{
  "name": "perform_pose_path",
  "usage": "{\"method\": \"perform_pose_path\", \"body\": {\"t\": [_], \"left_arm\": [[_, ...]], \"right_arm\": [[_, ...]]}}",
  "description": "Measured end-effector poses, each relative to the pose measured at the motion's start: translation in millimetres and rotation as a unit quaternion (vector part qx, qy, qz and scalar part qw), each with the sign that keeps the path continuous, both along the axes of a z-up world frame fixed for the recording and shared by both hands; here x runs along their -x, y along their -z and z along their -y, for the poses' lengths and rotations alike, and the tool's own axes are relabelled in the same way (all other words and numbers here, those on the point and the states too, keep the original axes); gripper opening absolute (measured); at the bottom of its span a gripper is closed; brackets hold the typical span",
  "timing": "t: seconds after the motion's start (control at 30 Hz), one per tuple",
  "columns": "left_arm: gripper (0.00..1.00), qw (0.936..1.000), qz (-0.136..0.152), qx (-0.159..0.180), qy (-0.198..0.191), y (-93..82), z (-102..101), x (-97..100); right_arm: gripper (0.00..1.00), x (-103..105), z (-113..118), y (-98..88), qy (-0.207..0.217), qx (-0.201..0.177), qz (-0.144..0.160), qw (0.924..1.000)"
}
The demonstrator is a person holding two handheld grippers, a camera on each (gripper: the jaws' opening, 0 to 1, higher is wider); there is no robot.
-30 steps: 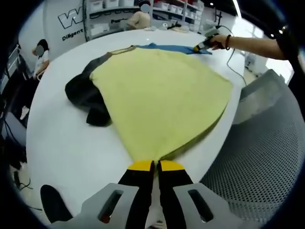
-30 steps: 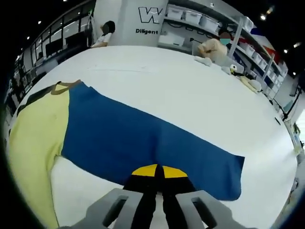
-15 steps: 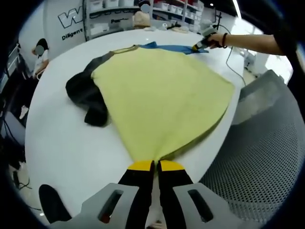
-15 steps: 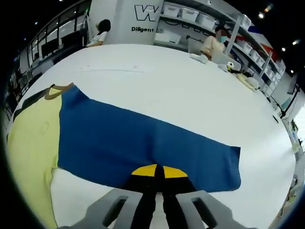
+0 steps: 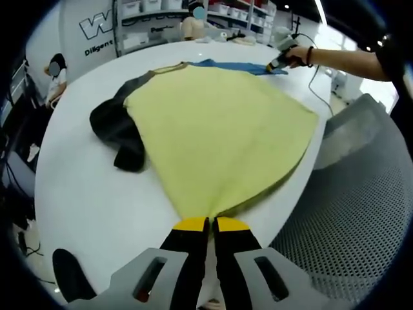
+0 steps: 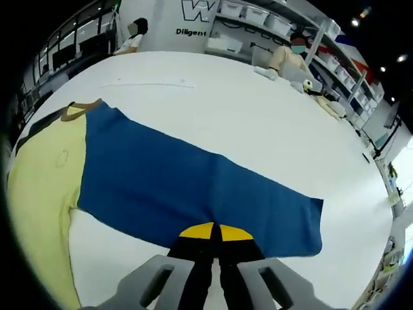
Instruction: Fold the garment on the visible template until the final outline fits inside the template.
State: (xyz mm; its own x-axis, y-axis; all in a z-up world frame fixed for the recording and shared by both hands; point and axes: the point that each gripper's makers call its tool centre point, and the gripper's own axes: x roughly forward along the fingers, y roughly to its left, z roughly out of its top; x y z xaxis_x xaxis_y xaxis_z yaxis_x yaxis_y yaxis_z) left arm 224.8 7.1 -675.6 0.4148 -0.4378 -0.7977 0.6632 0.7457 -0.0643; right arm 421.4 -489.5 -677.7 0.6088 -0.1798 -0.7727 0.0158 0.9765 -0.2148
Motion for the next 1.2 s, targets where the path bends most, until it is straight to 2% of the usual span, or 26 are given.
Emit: {"method": "perform_pose_path", "body": {"t": [0.17,0.33,0.4,0.53,0.57,0.63,0.73,0.97,1.2], "left_arm": [[0.01,1.0,0.0,0.003,0.003,0.1,2,2.7],[0.03,1.0,0.002,0.006,0.001,-1.0,3,3.7],[0.06,0.9999,0.007,0.008,0.0,-3.0,3,3.6],[0.2,0.9998,0.019,0.01,-0.003,-7.0,3,2.9],[0.25,0.9996,0.023,0.013,-0.004,-9.1,4,2.8],[0.35,0.9992,0.034,0.016,-0.01,-12.9,6,0.8],[0.45,0.9984,0.044,0.025,-0.026,-17.3,7,-2.9],[0.6,0.9945,0.055,0.057,-0.069,-24.3,3,-11.3],[0.65,0.9911,0.068,0.067,-0.093,-29.8,-3,-16.1]], "right_arm": [[0.0,5,-1,0.7,0.007,-0.003,-0.003,1.0],[0.0,5,0,-1.4,0.013,-0.011,0.007,0.9998],[0.09,3,-6,-9.1,0.03,-0.042,0.037,0.998],[0.12,8,-19,-16.0,-0.001,-0.049,0.046,0.9978],[0.13,8,-26,-17.9,-0.004,-0.067,0.055,0.9962],[0.18,12,-35,-17.7,-0.008,-0.087,0.054,0.9947],[0.19,17,-51,-16.9,-0.024,-0.113,0.053,0.9919],[0.2,23,-99,-18.0,-0.083,-0.169,0.047,0.981],[0.21,23,-133,-14.3,-0.126,-0.194,0.043,0.9719]]}}
